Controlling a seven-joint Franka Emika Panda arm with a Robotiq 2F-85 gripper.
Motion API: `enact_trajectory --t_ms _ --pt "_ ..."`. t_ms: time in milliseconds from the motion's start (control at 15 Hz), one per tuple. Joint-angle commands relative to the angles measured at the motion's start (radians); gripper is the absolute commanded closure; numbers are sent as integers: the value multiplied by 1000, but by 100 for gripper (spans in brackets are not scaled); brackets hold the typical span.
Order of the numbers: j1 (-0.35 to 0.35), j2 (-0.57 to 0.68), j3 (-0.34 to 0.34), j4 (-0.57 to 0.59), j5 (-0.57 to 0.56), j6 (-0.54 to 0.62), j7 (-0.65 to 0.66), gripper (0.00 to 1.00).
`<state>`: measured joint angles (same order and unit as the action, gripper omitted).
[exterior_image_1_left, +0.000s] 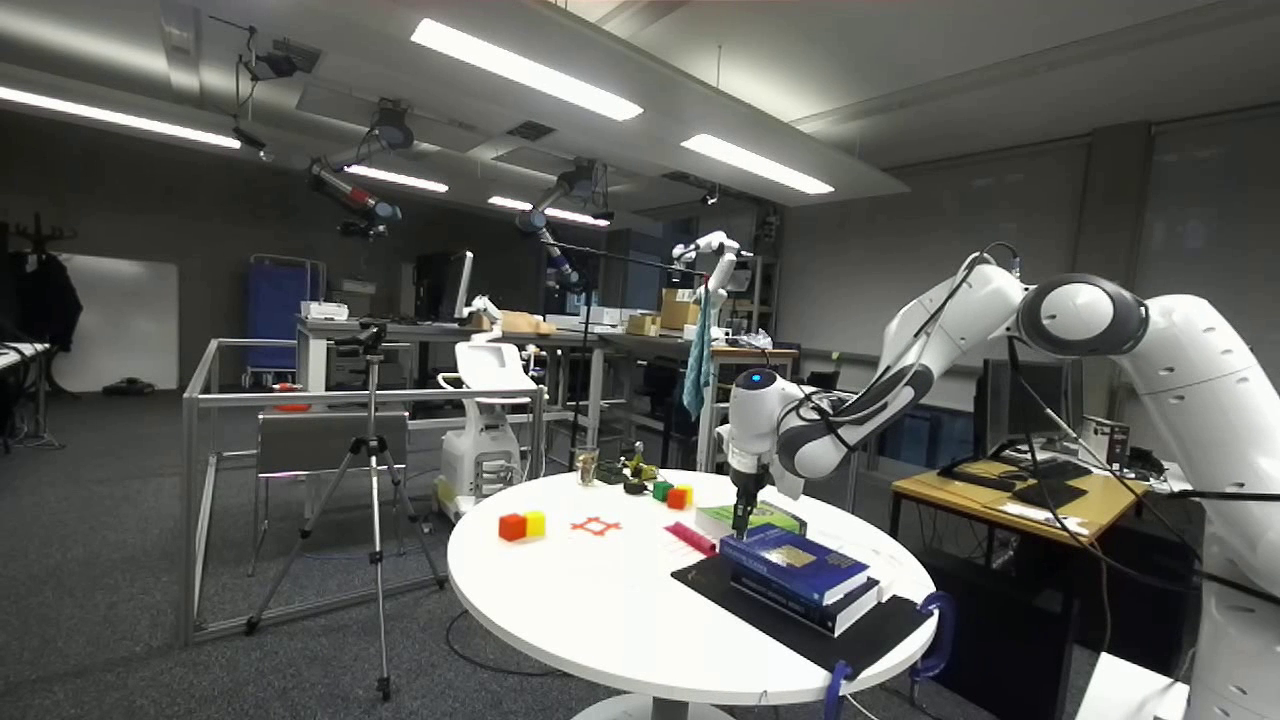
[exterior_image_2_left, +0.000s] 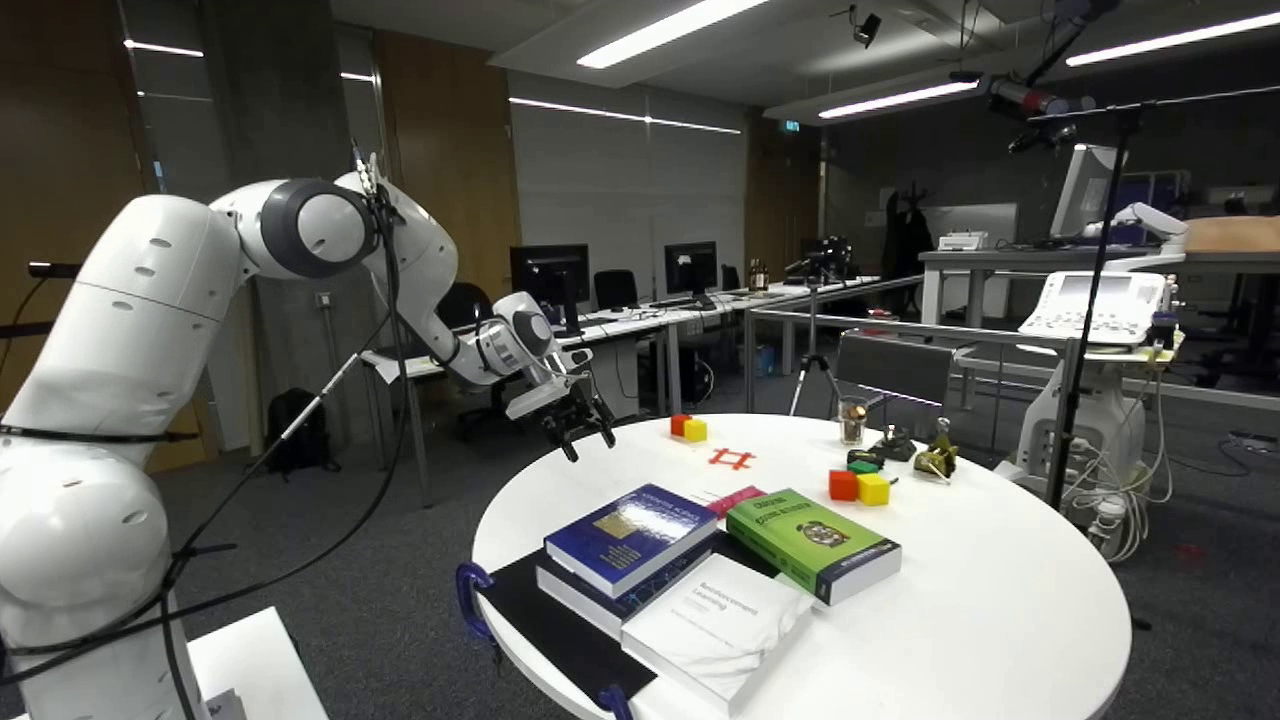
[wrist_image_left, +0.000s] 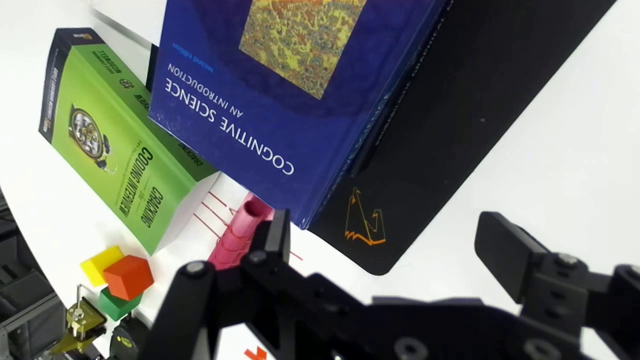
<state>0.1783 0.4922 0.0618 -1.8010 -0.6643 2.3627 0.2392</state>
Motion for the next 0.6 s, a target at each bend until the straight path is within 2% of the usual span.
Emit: enact_trajectory --t_ms 0,533 --pt "-26 -103 -8 -114 77 50 -74 0" --pt "-57 -180 -44 -206 161 69 -124 0"
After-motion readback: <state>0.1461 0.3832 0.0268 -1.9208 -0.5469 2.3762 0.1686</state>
